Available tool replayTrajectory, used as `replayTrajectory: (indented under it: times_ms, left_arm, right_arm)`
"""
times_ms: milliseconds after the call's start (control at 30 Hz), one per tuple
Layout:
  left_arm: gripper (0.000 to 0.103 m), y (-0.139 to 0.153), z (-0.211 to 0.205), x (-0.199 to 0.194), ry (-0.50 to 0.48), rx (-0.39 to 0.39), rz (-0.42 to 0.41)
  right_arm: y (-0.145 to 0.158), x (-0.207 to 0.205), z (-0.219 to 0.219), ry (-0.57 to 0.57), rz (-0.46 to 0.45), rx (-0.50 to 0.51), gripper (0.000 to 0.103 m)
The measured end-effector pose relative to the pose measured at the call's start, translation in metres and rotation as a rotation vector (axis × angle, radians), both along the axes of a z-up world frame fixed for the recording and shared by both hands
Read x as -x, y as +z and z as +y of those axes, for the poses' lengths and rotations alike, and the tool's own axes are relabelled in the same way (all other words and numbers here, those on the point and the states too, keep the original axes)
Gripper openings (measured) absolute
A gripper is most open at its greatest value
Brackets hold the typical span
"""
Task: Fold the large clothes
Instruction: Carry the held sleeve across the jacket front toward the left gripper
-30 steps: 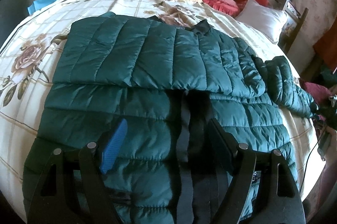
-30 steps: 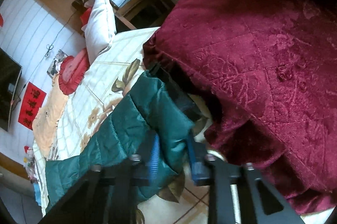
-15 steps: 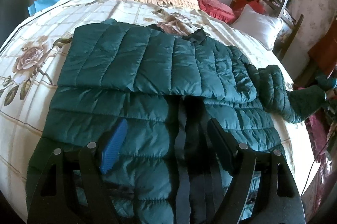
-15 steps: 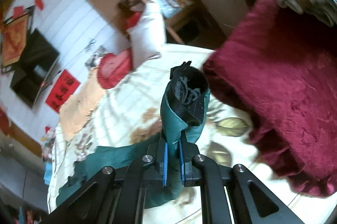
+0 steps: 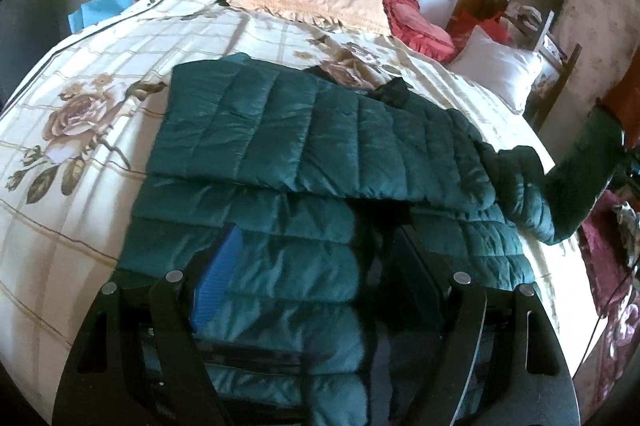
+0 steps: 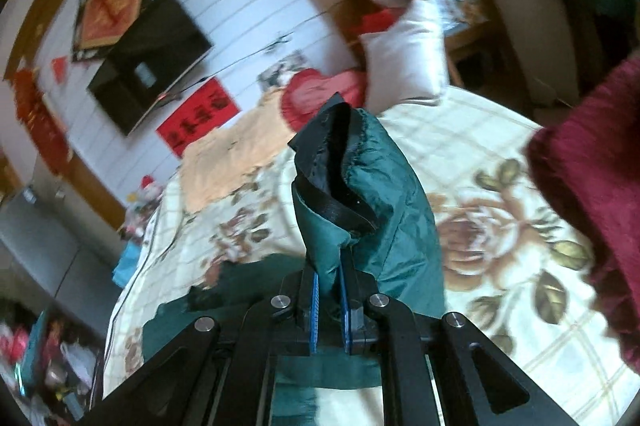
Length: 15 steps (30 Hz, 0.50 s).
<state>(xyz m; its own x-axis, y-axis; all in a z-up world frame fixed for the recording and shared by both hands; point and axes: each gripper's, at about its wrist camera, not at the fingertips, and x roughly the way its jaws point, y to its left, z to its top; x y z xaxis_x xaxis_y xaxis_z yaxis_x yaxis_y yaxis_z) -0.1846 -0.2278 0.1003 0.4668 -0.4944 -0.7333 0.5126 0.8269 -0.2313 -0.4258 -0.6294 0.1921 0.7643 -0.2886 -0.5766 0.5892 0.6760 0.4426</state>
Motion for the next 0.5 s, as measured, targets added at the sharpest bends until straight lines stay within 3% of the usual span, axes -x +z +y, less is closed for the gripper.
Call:
replayTrajectory:
  times_ms: [233, 500]
  left_arm:
    - [0.079, 0.002, 0.021, -0.011, 0.045, 0.028, 0.008]
    - [0.079, 0.006, 0.045, -0.021, 0.092, 0.045, 0.000]
  right_arm:
    - [0.005, -0.062, 0.049, 0.145, 0.030, 0.016, 0.008]
    - [-0.015, -0.126, 0.096, 0.271, 0.076, 0.000, 0.008]
